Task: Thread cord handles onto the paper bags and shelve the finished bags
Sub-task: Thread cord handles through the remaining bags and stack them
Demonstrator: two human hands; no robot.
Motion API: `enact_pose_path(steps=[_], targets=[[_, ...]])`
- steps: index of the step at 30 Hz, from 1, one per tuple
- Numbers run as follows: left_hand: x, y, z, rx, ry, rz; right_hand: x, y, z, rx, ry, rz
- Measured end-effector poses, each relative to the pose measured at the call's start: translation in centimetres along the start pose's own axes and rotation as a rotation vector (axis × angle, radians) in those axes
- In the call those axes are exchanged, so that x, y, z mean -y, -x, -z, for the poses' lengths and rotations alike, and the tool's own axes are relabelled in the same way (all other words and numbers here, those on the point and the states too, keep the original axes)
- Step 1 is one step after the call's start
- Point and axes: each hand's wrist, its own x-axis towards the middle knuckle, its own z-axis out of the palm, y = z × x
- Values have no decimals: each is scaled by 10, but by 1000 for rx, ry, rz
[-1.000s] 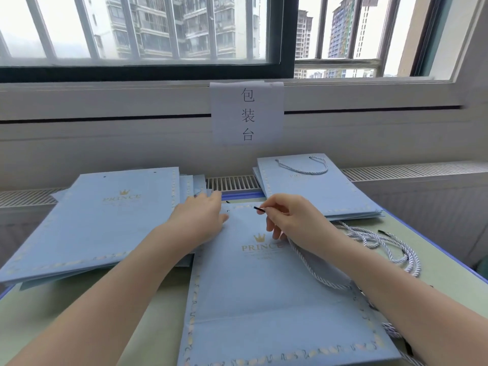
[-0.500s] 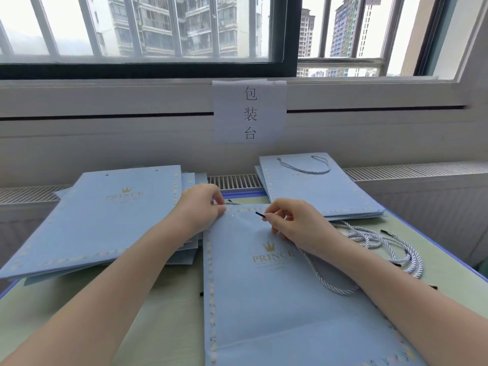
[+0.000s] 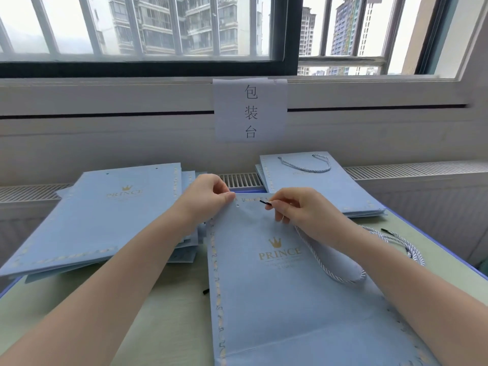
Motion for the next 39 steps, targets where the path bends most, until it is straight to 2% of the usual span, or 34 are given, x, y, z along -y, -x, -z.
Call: enact_pose_path(steps=[7, 15, 22, 28, 39], targets=[[-3, 0, -17, -123, -3, -9, 27, 1, 12, -110, -73, 109], [-7, 4, -28, -106, 2, -29, 15, 4, -18, -164, 140, 132], [-10, 4, -15, 22, 34, -17, 14, 5, -24, -156, 155, 95], [-14, 6, -11, 59, 55, -30, 15, 6, -26, -125, -33, 56], [-15, 5, -2, 155, 168, -1, 17, 8, -26, -138, -42, 96]])
